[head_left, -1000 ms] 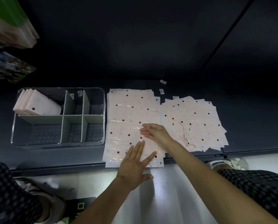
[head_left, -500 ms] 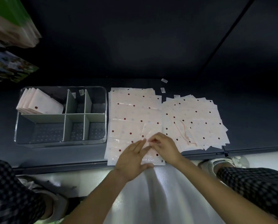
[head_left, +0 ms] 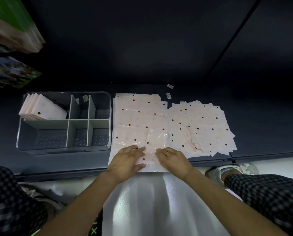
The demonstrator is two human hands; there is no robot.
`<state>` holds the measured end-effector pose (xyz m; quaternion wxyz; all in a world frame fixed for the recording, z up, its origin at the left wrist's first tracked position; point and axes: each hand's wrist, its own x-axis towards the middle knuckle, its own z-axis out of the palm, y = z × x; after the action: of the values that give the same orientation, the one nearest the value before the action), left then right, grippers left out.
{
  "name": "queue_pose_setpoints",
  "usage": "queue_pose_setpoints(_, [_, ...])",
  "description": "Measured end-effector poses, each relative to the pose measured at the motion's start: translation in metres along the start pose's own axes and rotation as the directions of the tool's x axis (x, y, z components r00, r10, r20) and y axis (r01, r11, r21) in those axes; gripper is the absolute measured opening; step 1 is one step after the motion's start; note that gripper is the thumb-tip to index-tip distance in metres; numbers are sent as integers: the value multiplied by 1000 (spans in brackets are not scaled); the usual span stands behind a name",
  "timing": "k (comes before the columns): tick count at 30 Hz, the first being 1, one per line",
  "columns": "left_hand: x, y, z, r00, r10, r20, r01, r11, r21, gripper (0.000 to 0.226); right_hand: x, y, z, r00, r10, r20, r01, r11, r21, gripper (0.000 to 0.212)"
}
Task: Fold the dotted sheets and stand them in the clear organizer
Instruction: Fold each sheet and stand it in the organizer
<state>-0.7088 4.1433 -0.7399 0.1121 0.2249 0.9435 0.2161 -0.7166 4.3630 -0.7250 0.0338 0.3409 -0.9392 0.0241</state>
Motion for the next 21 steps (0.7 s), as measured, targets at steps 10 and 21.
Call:
queue_pose_setpoints(10, [4, 14, -51, 962, -246, -120, 149, 838, -525, 37, 38, 6, -66, 953, 290, -90, -218, 861, 459, 7])
queue_pose_setpoints(21, [-33, -35, -143, 852, -467, -236, 100, 588, -803, 15, 133, -47, -138, 923, 359, 136, -318, 519, 793, 2])
